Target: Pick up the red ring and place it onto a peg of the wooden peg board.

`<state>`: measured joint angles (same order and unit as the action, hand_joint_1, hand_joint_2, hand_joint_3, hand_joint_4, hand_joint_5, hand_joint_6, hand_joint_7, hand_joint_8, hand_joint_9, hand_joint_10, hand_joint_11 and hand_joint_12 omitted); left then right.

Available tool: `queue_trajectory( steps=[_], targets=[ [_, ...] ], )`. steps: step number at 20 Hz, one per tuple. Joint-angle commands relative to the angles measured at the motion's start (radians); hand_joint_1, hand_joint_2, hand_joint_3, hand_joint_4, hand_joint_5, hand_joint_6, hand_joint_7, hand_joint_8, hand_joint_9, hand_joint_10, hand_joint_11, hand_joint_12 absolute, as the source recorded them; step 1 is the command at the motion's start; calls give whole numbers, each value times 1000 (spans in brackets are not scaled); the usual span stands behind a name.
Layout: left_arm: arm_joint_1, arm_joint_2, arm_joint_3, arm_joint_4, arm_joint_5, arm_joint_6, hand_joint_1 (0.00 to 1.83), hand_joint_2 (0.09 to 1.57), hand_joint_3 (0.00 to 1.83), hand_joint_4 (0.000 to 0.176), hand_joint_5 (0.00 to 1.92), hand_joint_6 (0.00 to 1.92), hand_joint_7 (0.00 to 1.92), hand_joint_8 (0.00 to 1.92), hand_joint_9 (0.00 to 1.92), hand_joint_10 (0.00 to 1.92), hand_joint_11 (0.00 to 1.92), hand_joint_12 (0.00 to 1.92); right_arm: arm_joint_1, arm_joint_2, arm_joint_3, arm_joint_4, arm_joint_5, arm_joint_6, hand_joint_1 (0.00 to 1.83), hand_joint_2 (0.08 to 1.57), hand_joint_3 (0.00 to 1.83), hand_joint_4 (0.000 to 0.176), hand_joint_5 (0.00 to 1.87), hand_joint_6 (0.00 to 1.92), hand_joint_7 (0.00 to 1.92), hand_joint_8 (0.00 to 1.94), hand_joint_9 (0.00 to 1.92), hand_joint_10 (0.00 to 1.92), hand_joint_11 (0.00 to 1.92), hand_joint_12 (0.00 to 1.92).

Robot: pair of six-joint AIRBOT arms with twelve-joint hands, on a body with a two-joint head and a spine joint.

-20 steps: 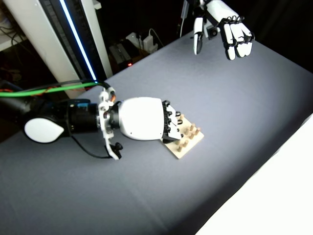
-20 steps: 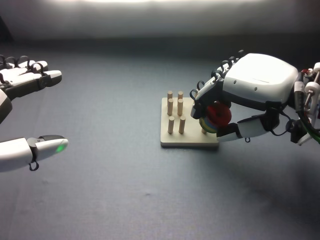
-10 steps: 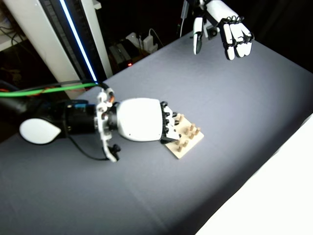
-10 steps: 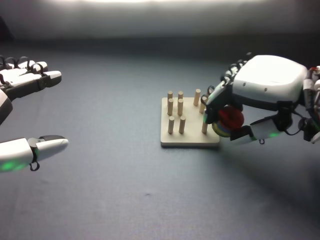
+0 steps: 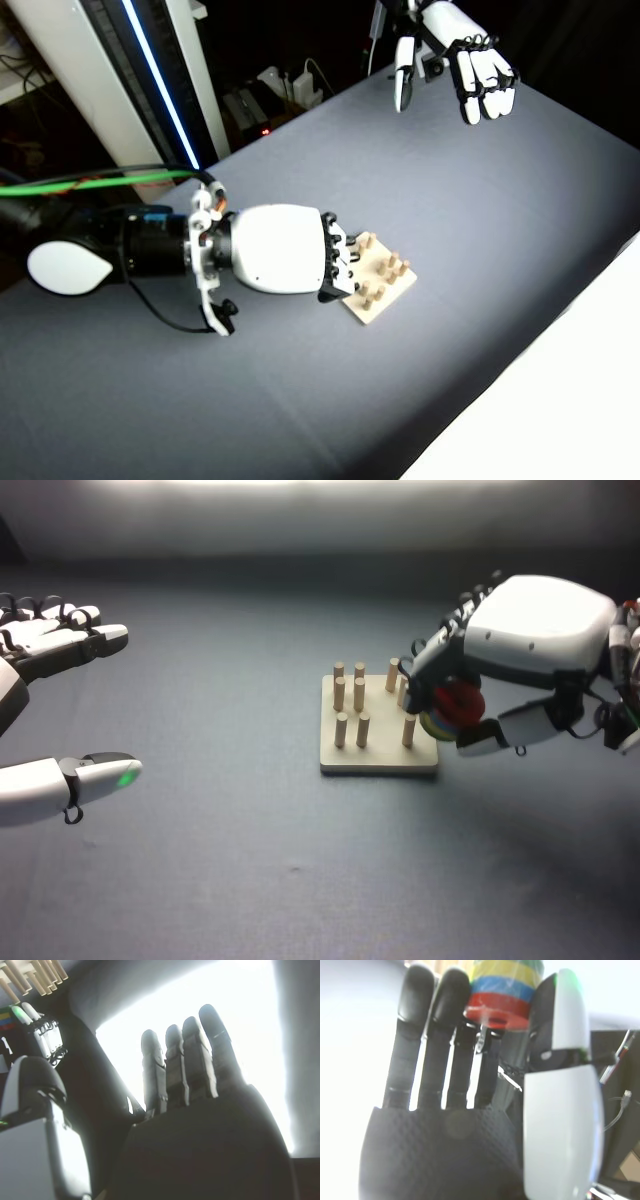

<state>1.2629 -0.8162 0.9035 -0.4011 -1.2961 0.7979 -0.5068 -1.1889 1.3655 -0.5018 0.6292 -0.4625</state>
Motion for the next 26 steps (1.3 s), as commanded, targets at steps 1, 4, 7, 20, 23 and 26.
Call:
queue_trajectory(
  steps=[1, 4, 7, 20, 23, 26],
  targets=[
    [-8, -4, 6, 2, -122, -5, 645, 1009, 0, 0, 438, 0, 258, 1, 235, 1, 0, 776, 15, 7, 0, 31, 112, 1, 1389, 1069, 0, 0, 998, 886, 1151, 759, 964, 1096, 697, 1211],
    [-8, -5, 7, 2, -120, -5, 623, 1005, 0, 0, 441, 2, 256, 4, 222, 5, 0, 758, 27, 8, 0, 30, 118, 0, 1390, 1057, 0, 0, 998, 1005, 1245, 446, 1010, 1009, 750, 1038],
    [-8, -6, 7, 2, -120, -6, 641, 1010, 0, 0, 439, 2, 253, 0, 223, 3, 0, 749, 34, 7, 1, 24, 118, -7, 1386, 1066, 0, 0, 974, 1059, 1223, 481, 982, 1026, 769, 975],
    [-8, -5, 9, 4, -116, -10, 737, 1031, 1, 0, 428, 0, 256, 0, 225, 5, 0, 714, 44, -49, 21, -25, 59, -7, 1389, 1083, 0, 0, 965, 796, 1074, 851, 999, 1186, 882, 1290],
    [-8, -5, 9, 4, -115, -10, 731, 1024, 0, 10, 429, 2, 262, 3, 229, 5, 0, 713, 44, -56, 20, -37, 57, 0, 1385, 1101, 1, 0, 925, 828, 1045, 914, 960, 1258, 895, 1329],
    [-8, -5, 9, 5, -115, -11, 686, 1023, 0, 17, 429, 0, 267, 2, 232, 3, 0, 709, 44, -73, 26, -43, 56, 0, 1394, 1072, 0, 0, 959, 793, 1124, 738, 1039, 1140, 963, 1271]
  ],
)
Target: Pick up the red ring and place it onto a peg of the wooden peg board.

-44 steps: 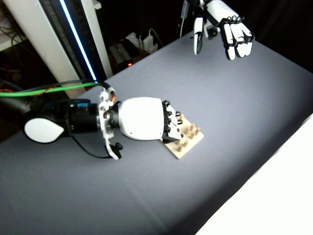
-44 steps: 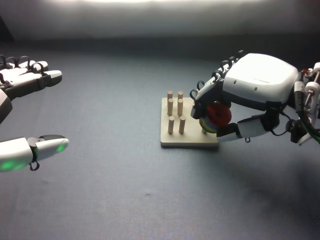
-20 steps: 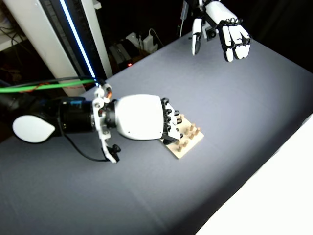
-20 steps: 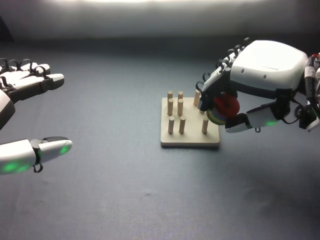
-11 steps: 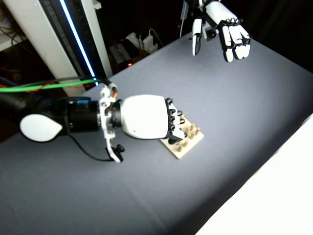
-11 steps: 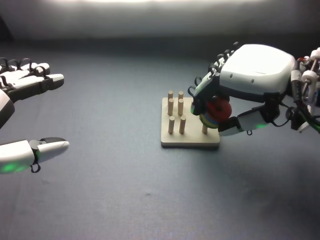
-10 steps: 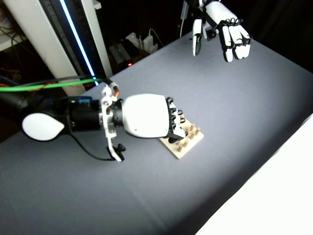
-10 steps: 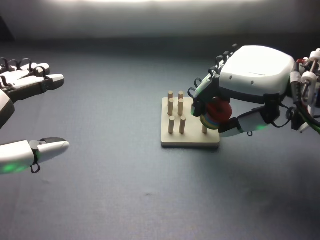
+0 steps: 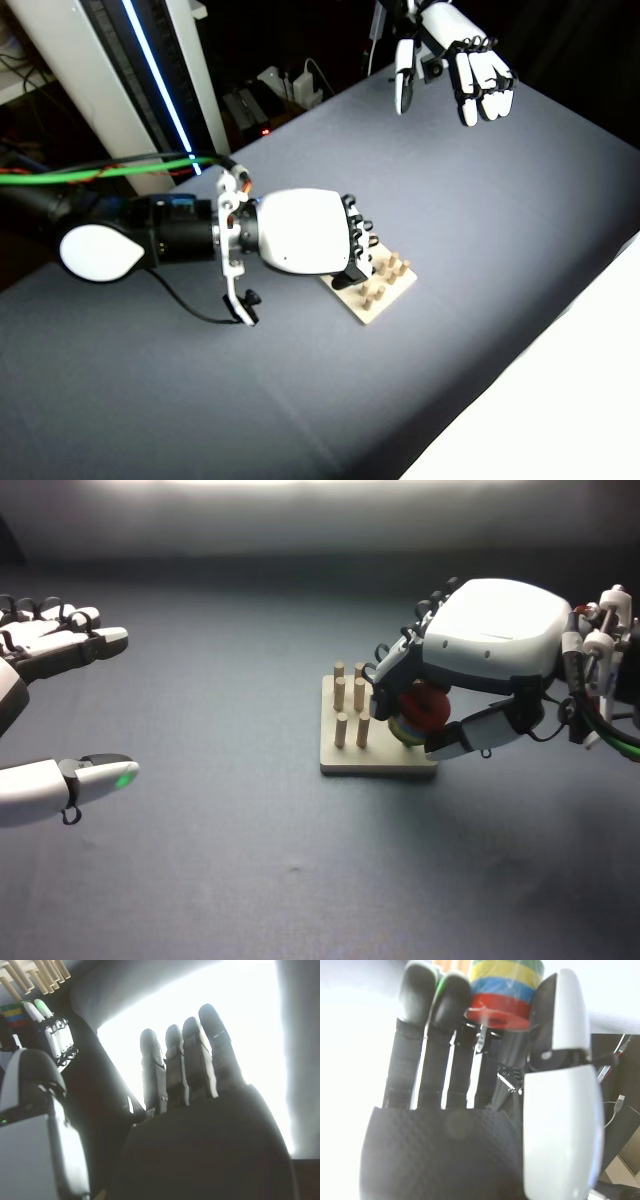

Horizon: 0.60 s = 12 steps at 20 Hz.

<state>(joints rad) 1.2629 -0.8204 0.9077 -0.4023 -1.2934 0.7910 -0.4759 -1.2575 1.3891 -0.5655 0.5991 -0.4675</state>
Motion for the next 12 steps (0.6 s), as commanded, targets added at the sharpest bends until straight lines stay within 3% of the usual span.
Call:
queue_trajectory(
  steps=[1, 3, 6, 8, 12],
  targets=[
    [-8, -1, 5, 6, -117, -5, 686, 1023, 0, 17, 429, 0, 267, 2, 232, 3, 0, 709, 13, -9, 5, 20, 86, 5, 1394, 1072, 0, 0, 959, 793, 1124, 738, 1039, 1140, 963, 1271],
    [-8, -1, 6, 7, -117, -6, 696, 1030, 2, 26, 419, 0, 260, 0, 221, 2, 0, 670, 13, -14, 10, 19, 81, 5, 1395, 1064, 1, 0, 983, 738, 1127, 724, 1061, 1108, 975, 1228],
    [-8, -3, 7, 7, -115, -8, 710, 1030, 1, 1, 423, 1, 253, 0, 225, 2, 0, 696, 16, -22, 25, 20, 63, 5, 1390, 1085, 1, 0, 956, 767, 1079, 847, 992, 1200, 892, 1266],
    [-8, -4, 7, 8, -115, -9, 714, 1030, 1, 0, 429, 0, 259, 0, 233, 1, 0, 717, 21, -31, 37, 20, 48, 5, 1393, 1066, 0, 0, 992, 800, 1130, 715, 1018, 1129, 898, 1212],
    [-8, -4, 7, 8, -116, -9, 744, 1037, 3, 0, 431, 1, 259, 2, 227, 2, 0, 710, 21, -31, 40, 20, 40, 5, 1393, 1072, 1, 0, 981, 825, 1102, 765, 1020, 1144, 917, 1258]
  ],
)
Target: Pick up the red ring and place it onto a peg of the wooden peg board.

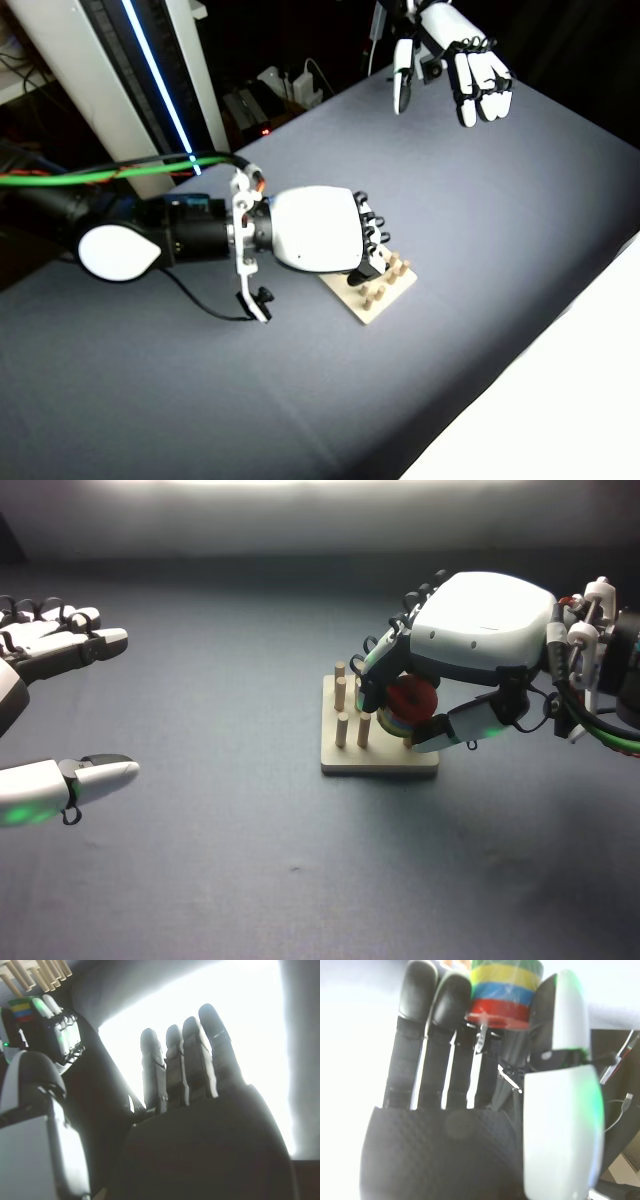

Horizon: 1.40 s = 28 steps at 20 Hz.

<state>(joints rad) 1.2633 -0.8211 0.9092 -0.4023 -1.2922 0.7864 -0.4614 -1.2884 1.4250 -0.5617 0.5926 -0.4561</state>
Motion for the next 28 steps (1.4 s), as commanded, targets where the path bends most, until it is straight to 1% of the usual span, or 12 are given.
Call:
queue_trajectory(
  steps=[1, 4, 7, 11, 12, 13, 18, 19, 21, 22, 24, 28],
  targets=[
    [-8, -3, 5, 8, -117, -5, 747, 1039, 2, 0, 428, 0, 252, 1, 218, 1, 0, 694, 6, 0, 2, 17, 47, -6, 1391, 1079, 0, 0, 981, 806, 1080, 814, 1004, 1178, 905, 1281],
    [-8, -4, 5, 7, -116, -5, 700, 1024, 0, 0, 433, 0, 258, 1, 239, 6, 0, 731, 6, 1, -7, 16, 47, -6, 1389, 1079, 0, 0, 1025, 753, 1057, 880, 972, 1204, 845, 1342],
    [-8, -5, 5, 7, -117, -5, 677, 1013, 0, 0, 445, 2, 273, 3, 251, 5, 0, 766, 6, 14, -23, 16, 49, -6, 1380, 1113, 0, 0, 1017, 685, 975, 1109, 874, 1316, 759, 1481],
    [-8, -6, 4, 6, -117, -5, 698, 1006, 0, 0, 445, 1, 269, 0, 243, 1, 0, 762, 6, 32, -38, 13, 58, -6, 1383, 1098, 1, 0, 990, 860, 1018, 990, 912, 1231, 733, 1335],
    [-8, -6, 4, 6, -117, -5, 678, 1018, 1, 0, 440, 0, 263, 0, 230, 0, 0, 707, 6, 38, -42, 13, 60, -6, 1376, 1128, 2, 0, 933, 862, 938, 1162, 878, 1315, 756, 1374],
    [-8, -6, 3, 6, -117, -5, 679, 1020, 1, 0, 445, 1, 267, 1, 233, 2, 0, 722, 6, 44, -45, 13, 61, -6, 1380, 1115, 0, 0, 943, 873, 983, 1065, 908, 1269, 754, 1343],
    [-8, -8, 2, 6, -117, -6, 683, 1020, 0, 0, 440, 0, 263, 0, 227, 0, 0, 723, 6, 53, -44, 14, 61, -7, 1379, 1118, 1, 0, 975, 778, 966, 1141, 874, 1299, 741, 1387],
    [-8, -8, 2, 6, -117, -6, 683, 1023, 1, 0, 440, 0, 261, 0, 226, 0, 0, 722, 6, 53, -43, 15, 60, -7, 1297, 1098, 0, 0, 1059, 670, 1015, 1159, 923, 1194, 738, 1398],
    [-8, -8, 2, 6, -117, -6, 701, 1022, 0, 0, 436, 2, 255, 0, 213, 0, 0, 696, 6, 53, -39, 16, 58, -7, 1291, 1094, 0, 0, 1057, 678, 1029, 1134, 928, 1139, 748, 1366],
    [-8, -8, 2, 6, -117, -6, 687, 1027, 2, 0, 425, 0, 263, 2, 218, 1, 0, 712, 6, 53, -38, 17, 58, -7, 1378, 1106, 1, 0, 975, 809, 1009, 1057, 900, 1247, 741, 1342],
    [-8, -8, 2, 6, -117, -6, 679, 1026, 1, 0, 421, 0, 260, 0, 217, 0, 0, 710, 6, 53, -37, 18, 58, -7, 1382, 1108, 1, 0, 982, 776, 998, 1080, 896, 1261, 741, 1339],
    [-8, -8, 1, 6, -117, -6, 693, 1028, 0, 0, 432, 0, 258, 0, 229, 1, 0, 721, 6, 53, -42, 23, 59, -7, 1386, 1083, 1, 0, 1023, 810, 1059, 914, 932, 1200, 744, 1354]
  ],
)
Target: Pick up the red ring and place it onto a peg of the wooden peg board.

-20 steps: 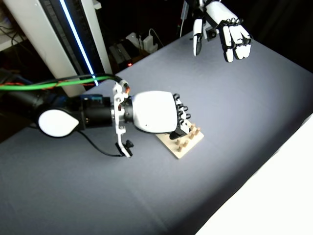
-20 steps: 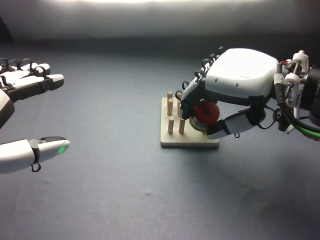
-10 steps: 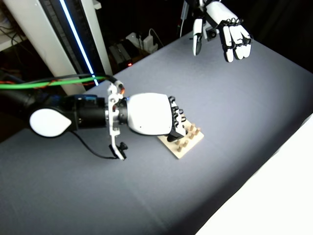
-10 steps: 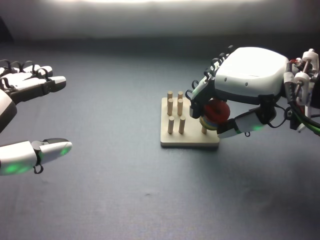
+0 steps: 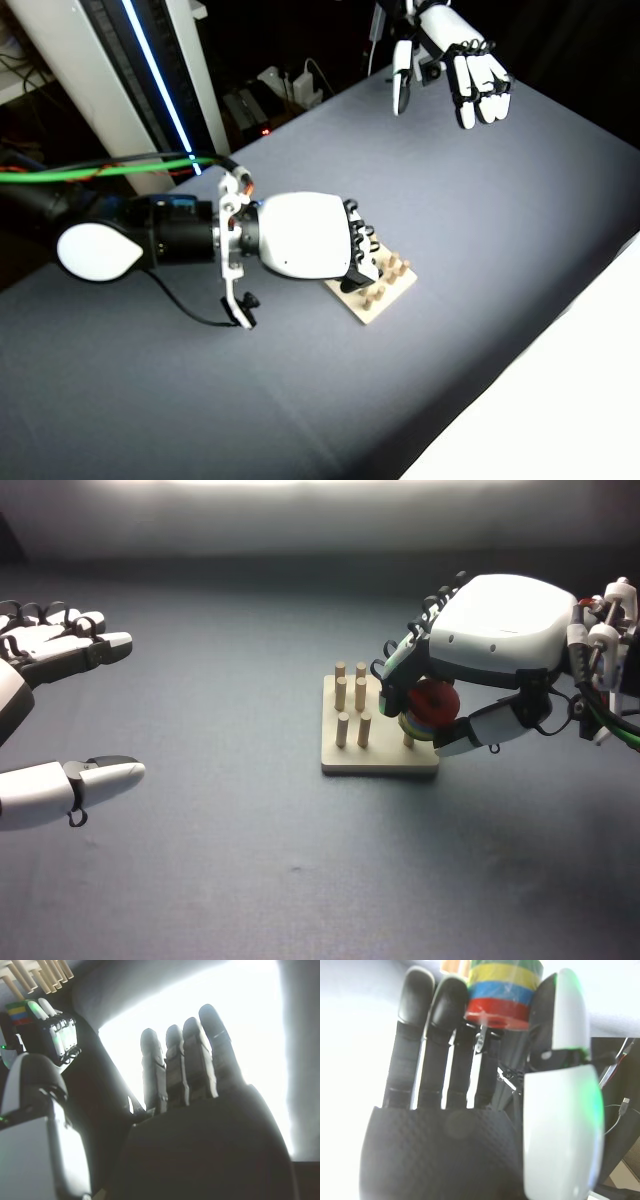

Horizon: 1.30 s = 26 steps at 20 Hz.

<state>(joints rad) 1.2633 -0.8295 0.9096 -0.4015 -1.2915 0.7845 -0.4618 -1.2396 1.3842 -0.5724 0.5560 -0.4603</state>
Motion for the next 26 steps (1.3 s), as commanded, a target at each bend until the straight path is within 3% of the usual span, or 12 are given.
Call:
queue_trajectory(
  steps=[1, 3, 5, 7, 10, 11, 15, 17, 21, 23, 25, 26],
  targets=[
    [-8, 0, 1, 5, -117, -4, 676, 1031, 1, 0, 426, 1, 258, 2, 228, 1, 0, 712, 6, 4, -2, 34, 96, -2, 1386, 1092, 0, 0, 1031, 718, 1022, 1013, 921, 1244, 779, 1408],
    [-8, 0, 1, 5, -117, -4, 688, 1031, 1, 0, 432, 4, 265, 4, 235, 4, 0, 717, 6, 4, -5, 34, 104, -2, 1306, 1073, 0, 0, 1132, 555, 1046, 1106, 960, 1212, 785, 1488],
    [-8, 0, 2, 4, -117, -4, 691, 1034, 2, 0, 432, 2, 261, 1, 231, 1, 0, 715, 6, 4, -6, 33, 107, -2, 1294, 1053, 0, 0, 1091, 663, 1155, 859, 1046, 973, 812, 1383],
    [-8, 0, 2, 4, -117, -4, 700, 1031, 0, 0, 433, 2, 263, 1, 230, 1, 0, 717, 6, 4, -7, 33, 107, -2, 1371, 1067, 2, 0, 1044, 681, 1116, 820, 994, 1147, 810, 1358],
    [-8, -1, 3, 4, -115, -4, 675, 1030, 0, 0, 424, 0, 254, 0, 222, 1, 0, 694, 6, 4, -6, 30, 107, -2, 1294, 1056, 0, 0, 1097, 576, 1155, 946, 1119, 933, 936, 1333],
    [-8, -1, 3, 4, -115, -4, 693, 1033, 0, 0, 435, 2, 263, 2, 231, 3, 0, 710, 6, 4, -6, 27, 107, -2, 1371, 1081, 3, 0, 999, 681, 1092, 870, 1011, 1165, 915, 1281],
    [-8, -2, 4, 4, -115, -4, 693, 1036, 0, 0, 434, 1, 259, 1, 230, 4, 0, 723, 7, -5, -1, 24, 107, -2, 1394, 1074, 0, 0, 951, 809, 1132, 695, 1035, 1159, 937, 1215],
    [-8, -3, 4, 4, -114, -5, 682, 1042, 1, 0, 425, 0, 256, 0, 229, 2, 0, 715, 6, -5, 3, 24, 105, -2, 1383, 1119, 1, 0, 938, 729, 987, 1013, 919, 1357, 915, 1408],
    [-8, -3, 3, 3, -114, -5, 739, 1039, 0, 23, 422, 0, 264, 1, 236, 2, 0, 655, 6, -5, 7, 27, 92, -2, 1388, 1087, 0, 0, 991, 705, 1060, 918, 966, 1235, 850, 1379],
    [-8, -4, 3, 3, -114, -5, 727, 1045, 2, 11, 424, 1, 269, 2, 240, 2, 0, 664, 6, -5, 9, 27, 86, -2, 1284, 1080, 1, 0, 1117, 561, 1025, 1183, 986, 1381, 873, 1650],
    [-8, -4, 3, 3, -114, -5, 743, 1050, 3, 4, 419, 0, 266, 0, 232, 0, 0, 661, 6, -5, 12, 26, 80, -2, 1189, 1078, 6, 0, 1042, 916, 893, 1619, 903, 1782, 862, 1897],
    [-8, -4, 3, 3, -113, -5, 744, 1050, 3, 12, 413, 0, 264, 0, 231, 0, 0, 659, 6, -5, 12, 26, 76, -2, 1188, 1075, 2, 0, 1047, 921, 908, 1603, 917, 1731, 862, 1845]
  ],
)
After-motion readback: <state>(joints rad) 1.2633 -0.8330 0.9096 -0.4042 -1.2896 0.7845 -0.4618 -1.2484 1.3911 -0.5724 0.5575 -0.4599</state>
